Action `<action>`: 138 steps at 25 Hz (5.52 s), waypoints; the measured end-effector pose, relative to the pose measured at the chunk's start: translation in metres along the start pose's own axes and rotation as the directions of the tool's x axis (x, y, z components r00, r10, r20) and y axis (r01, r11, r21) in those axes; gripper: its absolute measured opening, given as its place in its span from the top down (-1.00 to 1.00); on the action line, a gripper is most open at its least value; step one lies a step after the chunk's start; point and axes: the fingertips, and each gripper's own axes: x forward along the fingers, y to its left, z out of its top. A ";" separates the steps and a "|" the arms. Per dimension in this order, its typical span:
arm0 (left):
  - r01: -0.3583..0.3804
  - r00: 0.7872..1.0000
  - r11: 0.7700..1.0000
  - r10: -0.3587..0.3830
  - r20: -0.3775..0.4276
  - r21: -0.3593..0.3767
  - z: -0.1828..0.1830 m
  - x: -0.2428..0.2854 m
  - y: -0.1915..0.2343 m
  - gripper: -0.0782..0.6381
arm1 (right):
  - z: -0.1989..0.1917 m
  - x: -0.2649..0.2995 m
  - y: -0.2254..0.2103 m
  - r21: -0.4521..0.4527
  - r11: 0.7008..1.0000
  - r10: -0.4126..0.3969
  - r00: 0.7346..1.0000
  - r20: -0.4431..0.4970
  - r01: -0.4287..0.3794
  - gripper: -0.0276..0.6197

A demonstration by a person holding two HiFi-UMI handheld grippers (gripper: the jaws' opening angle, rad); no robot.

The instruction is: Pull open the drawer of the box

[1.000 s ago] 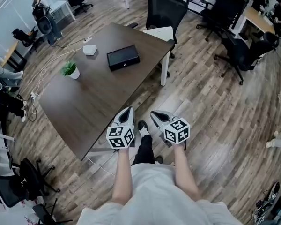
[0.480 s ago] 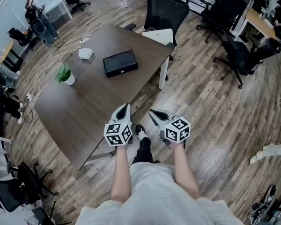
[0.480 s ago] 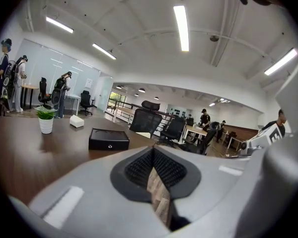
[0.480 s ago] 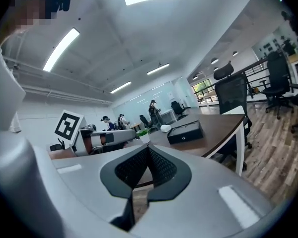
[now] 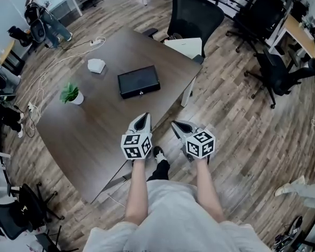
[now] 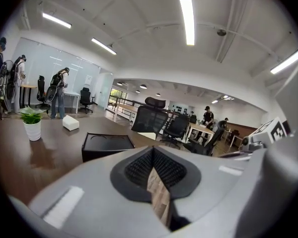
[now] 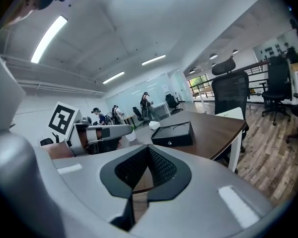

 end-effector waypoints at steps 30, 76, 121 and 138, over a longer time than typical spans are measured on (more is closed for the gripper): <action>-0.166 0.975 0.985 0.157 -0.157 -0.048 -0.021 0.089 0.160 0.63 | 0.037 0.223 -0.073 -0.070 0.996 0.032 0.973 -0.230 -0.049 0.91; -0.645 0.760 0.715 0.562 -0.327 -0.270 -0.098 0.164 0.175 0.63 | 0.015 0.381 -0.101 -0.293 0.272 0.152 0.341 -0.928 -0.917 0.83; -0.548 0.814 0.826 0.490 -0.313 -0.131 -0.116 0.213 0.190 0.42 | -0.013 0.382 -0.109 -0.182 0.295 -0.149 0.143 -0.978 -0.938 0.85; -0.540 0.817 0.834 0.488 -0.306 -0.113 -0.116 0.214 0.187 0.42 | -0.012 0.380 -0.110 -0.179 0.299 -0.152 0.138 -0.979 -0.937 0.87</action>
